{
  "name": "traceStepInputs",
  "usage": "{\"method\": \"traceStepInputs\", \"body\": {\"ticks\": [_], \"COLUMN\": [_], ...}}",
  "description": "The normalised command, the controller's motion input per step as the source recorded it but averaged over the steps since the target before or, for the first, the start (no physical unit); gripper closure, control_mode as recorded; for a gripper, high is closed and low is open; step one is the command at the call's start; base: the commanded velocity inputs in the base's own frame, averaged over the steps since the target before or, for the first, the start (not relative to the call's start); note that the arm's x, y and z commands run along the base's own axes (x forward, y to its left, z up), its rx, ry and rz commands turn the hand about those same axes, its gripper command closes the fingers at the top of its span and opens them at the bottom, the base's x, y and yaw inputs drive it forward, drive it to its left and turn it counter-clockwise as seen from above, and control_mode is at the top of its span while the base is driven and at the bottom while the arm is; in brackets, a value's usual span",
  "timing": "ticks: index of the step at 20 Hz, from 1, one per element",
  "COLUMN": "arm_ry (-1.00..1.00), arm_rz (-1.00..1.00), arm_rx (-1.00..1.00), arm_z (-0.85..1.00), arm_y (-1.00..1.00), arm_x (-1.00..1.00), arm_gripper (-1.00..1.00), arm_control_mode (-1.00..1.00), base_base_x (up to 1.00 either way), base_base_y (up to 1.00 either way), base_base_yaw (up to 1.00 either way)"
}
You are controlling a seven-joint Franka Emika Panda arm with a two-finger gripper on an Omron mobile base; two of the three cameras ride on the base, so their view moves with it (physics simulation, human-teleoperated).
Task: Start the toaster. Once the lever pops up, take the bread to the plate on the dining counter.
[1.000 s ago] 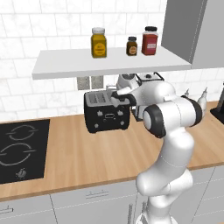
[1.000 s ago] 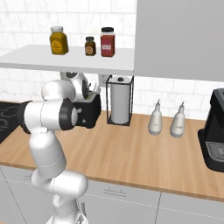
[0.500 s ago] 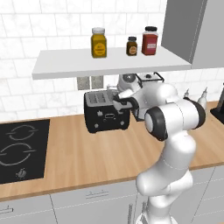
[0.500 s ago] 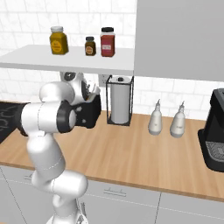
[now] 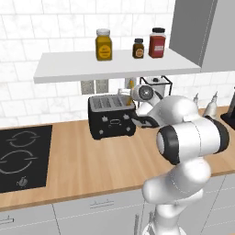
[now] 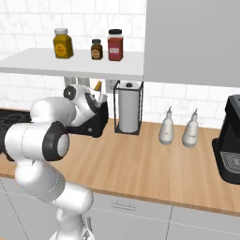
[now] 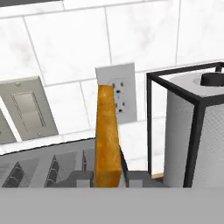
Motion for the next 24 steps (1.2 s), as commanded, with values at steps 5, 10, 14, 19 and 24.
{"method": "traceStepInputs", "body": {"ticks": [5, 10, 14, 19, 24], "arm_ry": [-0.25, -0.03, 0.01, 0.05, 0.12], "arm_rz": [-0.01, -0.05, -0.08, -0.08, -0.09], "arm_rx": [0.00, 0.01, 0.07, 0.13, 0.19], "arm_z": [0.98, 0.61, 0.60, 0.82, 0.90], "arm_y": [0.01, 0.01, 0.00, 0.00, 0.00], "arm_x": [-0.44, -0.58, -0.86, -0.98, -0.97], "arm_gripper": [1.00, 1.00, 1.00, 1.00, 1.00], "arm_control_mode": [-1.00, -1.00, -1.00, -1.00, -1.00], "base_base_x": [0.00, 0.00, 0.00, 0.00, 0.00], "base_base_y": [0.00, 0.00, 0.00, 0.00, 0.00], "base_base_yaw": [0.00, 0.00, 0.00, 0.00, 0.00]}}
